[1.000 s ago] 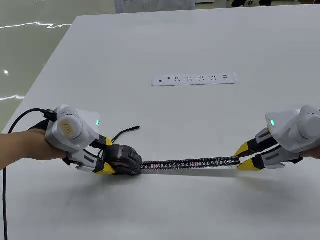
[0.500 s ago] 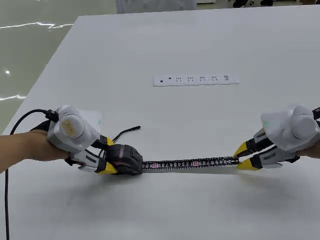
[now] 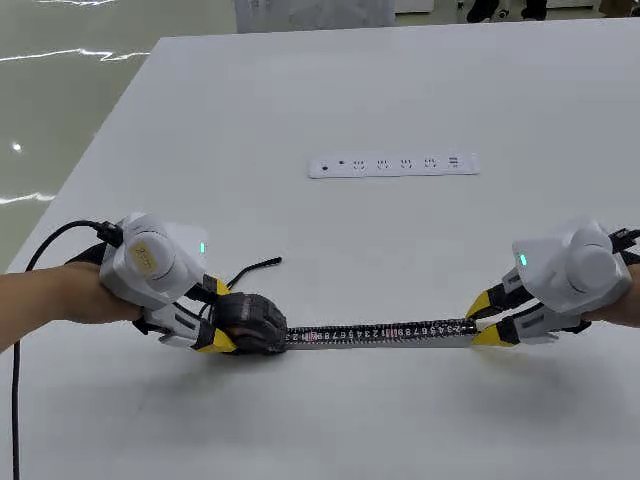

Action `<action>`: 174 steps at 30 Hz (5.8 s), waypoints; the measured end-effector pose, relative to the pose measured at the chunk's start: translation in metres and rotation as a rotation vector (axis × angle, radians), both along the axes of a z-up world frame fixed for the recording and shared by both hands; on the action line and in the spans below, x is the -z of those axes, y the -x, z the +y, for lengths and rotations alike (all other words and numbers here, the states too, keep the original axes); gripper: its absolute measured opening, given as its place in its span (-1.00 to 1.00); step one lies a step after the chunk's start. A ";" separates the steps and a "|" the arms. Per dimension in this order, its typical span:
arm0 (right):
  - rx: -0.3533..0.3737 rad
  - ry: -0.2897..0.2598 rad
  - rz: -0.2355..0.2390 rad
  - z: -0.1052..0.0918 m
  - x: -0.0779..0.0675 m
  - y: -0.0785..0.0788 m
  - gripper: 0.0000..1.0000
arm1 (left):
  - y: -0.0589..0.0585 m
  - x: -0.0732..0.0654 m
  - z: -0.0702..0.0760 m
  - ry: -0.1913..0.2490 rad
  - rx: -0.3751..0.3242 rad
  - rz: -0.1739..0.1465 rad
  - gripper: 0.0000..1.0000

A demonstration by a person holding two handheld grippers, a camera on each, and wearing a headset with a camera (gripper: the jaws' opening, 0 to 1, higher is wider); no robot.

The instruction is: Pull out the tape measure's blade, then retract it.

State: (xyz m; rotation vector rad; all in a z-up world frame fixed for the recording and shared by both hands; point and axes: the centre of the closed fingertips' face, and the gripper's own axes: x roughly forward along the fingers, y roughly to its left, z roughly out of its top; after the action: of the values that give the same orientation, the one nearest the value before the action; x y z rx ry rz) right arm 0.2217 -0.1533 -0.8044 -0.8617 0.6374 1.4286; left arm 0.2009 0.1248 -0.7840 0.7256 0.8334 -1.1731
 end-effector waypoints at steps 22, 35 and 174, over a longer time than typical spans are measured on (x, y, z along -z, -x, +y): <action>0.068 0.021 0.008 -0.006 0.000 -0.001 -0.56 | -0.002 -0.005 -0.003 0.005 -0.013 0.003 -0.31; 0.193 -0.025 0.031 -0.017 -0.013 0.007 -0.41 | 0.001 -0.025 -0.003 0.064 -0.120 -0.008 -0.15; 0.919 -0.393 -0.085 0.015 -0.089 0.119 0.92 | 0.105 -0.086 -0.024 0.421 -0.994 -0.310 0.98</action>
State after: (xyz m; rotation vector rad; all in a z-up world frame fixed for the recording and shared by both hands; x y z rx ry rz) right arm 0.1028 -0.1380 -0.7150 -0.2362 0.5502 0.6347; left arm 0.0955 0.1011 -0.6984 0.0775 0.5330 -0.2940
